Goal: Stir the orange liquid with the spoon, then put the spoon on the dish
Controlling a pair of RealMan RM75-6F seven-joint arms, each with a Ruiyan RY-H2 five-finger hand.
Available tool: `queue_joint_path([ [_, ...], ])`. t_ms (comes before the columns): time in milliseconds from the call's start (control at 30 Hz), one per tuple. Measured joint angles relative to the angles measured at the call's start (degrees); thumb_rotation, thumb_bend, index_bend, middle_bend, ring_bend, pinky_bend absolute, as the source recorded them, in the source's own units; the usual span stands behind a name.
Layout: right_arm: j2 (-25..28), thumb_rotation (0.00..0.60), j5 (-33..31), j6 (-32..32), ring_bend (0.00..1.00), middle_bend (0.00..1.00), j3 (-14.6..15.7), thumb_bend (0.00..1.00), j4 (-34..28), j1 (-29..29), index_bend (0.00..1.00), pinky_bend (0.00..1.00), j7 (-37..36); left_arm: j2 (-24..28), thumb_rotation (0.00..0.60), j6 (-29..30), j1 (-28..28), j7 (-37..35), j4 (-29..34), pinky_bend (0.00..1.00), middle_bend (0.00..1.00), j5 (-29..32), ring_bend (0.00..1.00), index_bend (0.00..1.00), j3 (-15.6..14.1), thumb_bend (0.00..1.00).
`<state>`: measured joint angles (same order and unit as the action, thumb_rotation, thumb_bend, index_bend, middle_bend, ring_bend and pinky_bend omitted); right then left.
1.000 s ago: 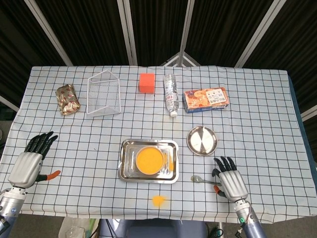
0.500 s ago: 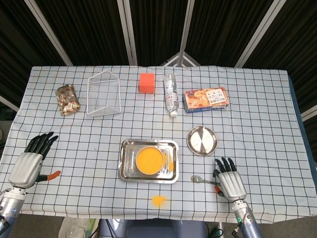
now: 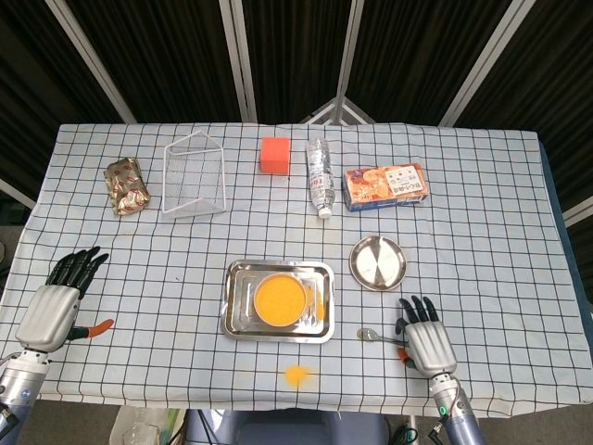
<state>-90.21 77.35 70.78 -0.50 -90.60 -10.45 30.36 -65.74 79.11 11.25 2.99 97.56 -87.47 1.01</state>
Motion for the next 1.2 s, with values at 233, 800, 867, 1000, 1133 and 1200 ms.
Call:
queue_joint_path([
  [233, -0.78, 0.6, -1.06, -0.23, 0.0, 0.14, -0.22, 0.38, 0.75, -0.17, 0.51, 0.0, 0.23, 0.09, 0.6, -0.13, 0.02, -0.15, 0.07, 0.02, 0.0, 0.09, 0.0, 0.0, -0.04, 0.0],
  [800, -1.22, 0.6, -2.84, -0.4, 0.0, 0.15, -0.15, 0.47, 1.52, -0.32, 0.53, 0.0, 0.43, 0.17, 0.6, -0.29, 0.01, -0.04, 0.3, 0.02, 0.0, 0.18, 0.0, 0.0, -0.18, 0.0],
  [867, -1.23, 0.6, -3.16, -0.48, 0.0, 0.15, -0.14, 0.48, 1.51, -0.36, 0.56, 0.0, 0.63, 0.17, 0.6, -0.26, 0.0, -0.01, 0.32, 0.02, 0.0, 0.15, 0.0, 0.0, -0.18, 0.0],
  [1000, -1.25, 0.6, -3.34, -0.45, 0.0, 0.16, -0.17, 0.51, 1.36, -0.44, 0.58, 0.0, 0.61, 0.18, 0.6, -0.25, -0.01, -0.06, 0.34, 0.02, 0.0, 0.15, 0.0, 0.0, -0.2, 0.0],
  [1133, -1.17, 0.6, -3.25, -0.39, 0.0, 0.16, -0.15, 0.52, 1.02, -0.51, 0.59, 0.0, 0.15, 0.19, 0.6, -0.24, 0.0, -0.1, 0.35, 0.02, 0.0, 0.14, 0.0, 0.0, -0.19, 0.0],
  [1200, -1.03, 0.6, -3.0, -0.3, 0.0, 0.16, -0.08, 0.52, 0.72, -0.54, 0.59, 0.0, -0.15, 0.19, 0.6, -0.22, -0.01, -0.1, 0.33, 0.02, 0.0, 0.11, 0.0, 0.0, -0.2, 0.0],
])
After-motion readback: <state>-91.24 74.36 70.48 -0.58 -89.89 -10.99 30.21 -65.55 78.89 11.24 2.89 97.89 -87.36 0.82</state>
